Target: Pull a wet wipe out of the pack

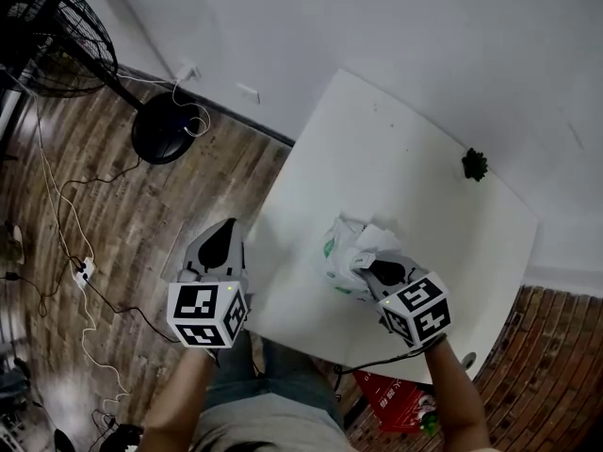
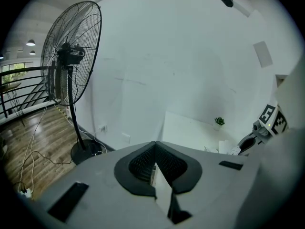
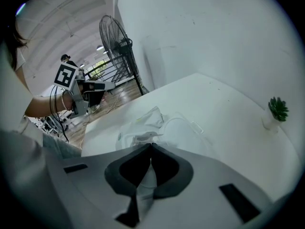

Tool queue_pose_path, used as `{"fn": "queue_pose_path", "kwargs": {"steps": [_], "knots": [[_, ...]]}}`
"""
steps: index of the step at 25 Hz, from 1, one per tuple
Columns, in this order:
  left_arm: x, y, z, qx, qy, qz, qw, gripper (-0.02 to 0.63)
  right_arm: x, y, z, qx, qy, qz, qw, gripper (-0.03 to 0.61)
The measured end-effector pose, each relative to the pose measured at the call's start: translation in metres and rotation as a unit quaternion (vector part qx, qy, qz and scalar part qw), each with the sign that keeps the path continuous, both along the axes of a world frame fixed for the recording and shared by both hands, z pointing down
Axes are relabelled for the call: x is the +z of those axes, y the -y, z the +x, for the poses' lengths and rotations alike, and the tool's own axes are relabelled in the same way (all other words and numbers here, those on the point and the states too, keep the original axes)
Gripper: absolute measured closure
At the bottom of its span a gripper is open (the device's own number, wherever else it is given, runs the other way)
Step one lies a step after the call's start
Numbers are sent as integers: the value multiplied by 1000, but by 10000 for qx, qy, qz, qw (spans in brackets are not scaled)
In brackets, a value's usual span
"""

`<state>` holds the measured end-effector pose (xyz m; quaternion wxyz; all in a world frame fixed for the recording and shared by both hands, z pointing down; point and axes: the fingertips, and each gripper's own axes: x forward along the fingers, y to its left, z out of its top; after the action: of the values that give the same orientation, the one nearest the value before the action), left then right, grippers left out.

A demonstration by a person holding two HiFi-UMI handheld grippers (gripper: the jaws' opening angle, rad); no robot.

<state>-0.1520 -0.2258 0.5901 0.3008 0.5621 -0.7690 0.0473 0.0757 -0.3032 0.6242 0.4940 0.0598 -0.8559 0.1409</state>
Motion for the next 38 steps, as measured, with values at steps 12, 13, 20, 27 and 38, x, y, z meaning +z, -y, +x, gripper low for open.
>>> {"fn": "queue_pose_path", "kwargs": {"steps": [12, 13, 20, 27, 38], "knots": [[-6, 7, 5, 149, 36, 18, 9999, 614, 0, 0, 1, 109, 14, -30, 9999, 575], [-7, 8, 5, 160, 45, 23, 9999, 614, 0, 0, 1, 110, 18, -21, 9999, 575], [-12, 12, 4, 215, 109, 53, 9997, 614, -4, 1, 2, 186, 74, 9, 9998, 575], [-18, 16, 6, 302, 120, 116, 9994, 614, -14, 3, 5, 305, 147, 76, 9994, 575], [-34, 19, 6, 422, 191, 242, 9986, 614, -31, 4, 6, 481, 260, 201, 9983, 575]]}}
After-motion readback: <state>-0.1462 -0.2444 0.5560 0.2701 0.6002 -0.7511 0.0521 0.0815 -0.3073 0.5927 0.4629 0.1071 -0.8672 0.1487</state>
